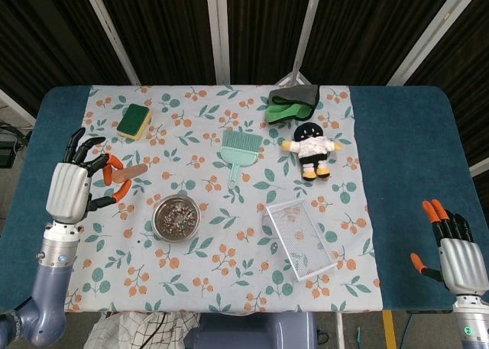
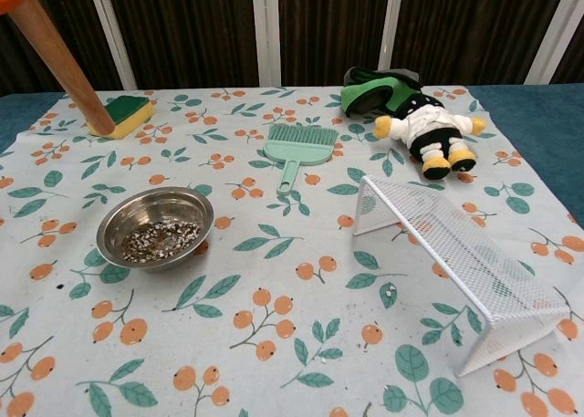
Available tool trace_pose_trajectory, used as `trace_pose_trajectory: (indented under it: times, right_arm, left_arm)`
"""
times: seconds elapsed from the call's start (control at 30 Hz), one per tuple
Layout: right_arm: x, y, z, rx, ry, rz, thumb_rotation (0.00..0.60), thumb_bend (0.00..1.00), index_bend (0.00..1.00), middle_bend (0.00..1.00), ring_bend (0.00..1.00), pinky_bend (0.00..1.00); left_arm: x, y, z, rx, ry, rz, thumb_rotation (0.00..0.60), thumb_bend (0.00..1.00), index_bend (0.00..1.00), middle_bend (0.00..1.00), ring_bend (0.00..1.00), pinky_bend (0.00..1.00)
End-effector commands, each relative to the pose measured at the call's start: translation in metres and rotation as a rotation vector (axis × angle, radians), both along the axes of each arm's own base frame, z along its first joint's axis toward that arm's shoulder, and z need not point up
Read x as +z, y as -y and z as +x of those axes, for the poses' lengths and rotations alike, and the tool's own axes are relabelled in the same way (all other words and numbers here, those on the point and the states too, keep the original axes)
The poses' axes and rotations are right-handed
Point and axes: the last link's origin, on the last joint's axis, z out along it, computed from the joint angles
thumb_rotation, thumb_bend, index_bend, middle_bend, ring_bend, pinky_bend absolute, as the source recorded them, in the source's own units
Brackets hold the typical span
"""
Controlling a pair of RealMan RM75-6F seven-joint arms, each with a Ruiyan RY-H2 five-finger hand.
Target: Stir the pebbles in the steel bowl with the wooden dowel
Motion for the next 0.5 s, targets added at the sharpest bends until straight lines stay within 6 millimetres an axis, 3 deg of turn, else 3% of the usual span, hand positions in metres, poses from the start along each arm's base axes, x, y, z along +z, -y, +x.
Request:
trace_pose_trajectory:
  times: [0.03, 0.23, 0.5]
  right_arm:
    - [0.000, 0.000, 0.000, -0.001, 0.000, 0.000, 0.600, 0.31, 0.00, 0.00, 0.00, 0.00]
    - [0.000, 0.000, 0.000, -0.002, 0.001, 0.001, 0.600, 0.31, 0.00, 0.00, 0.00, 0.00]
    - [0.000, 0.000, -0.001, -0.006, 0.001, 0.002, 0.600, 0.31, 0.00, 0.00, 0.00, 0.00]
  left_arm:
    - [-0.002, 0.005, 0.010, -0.017, 0.075, -0.026, 0.600, 0.77, 0.66, 0.73, 0.21, 0.02]
    - [-0.015, 0.012, 0.030, -0.022, 0.170, -0.095, 0.600, 0.77, 0.66, 0.74, 0.21, 0.02]
    - [-0.035, 0.017, 0.040, 0.038, 0.284, -0.201, 0.600, 0.77, 0.66, 0.74, 0.21, 0.02]
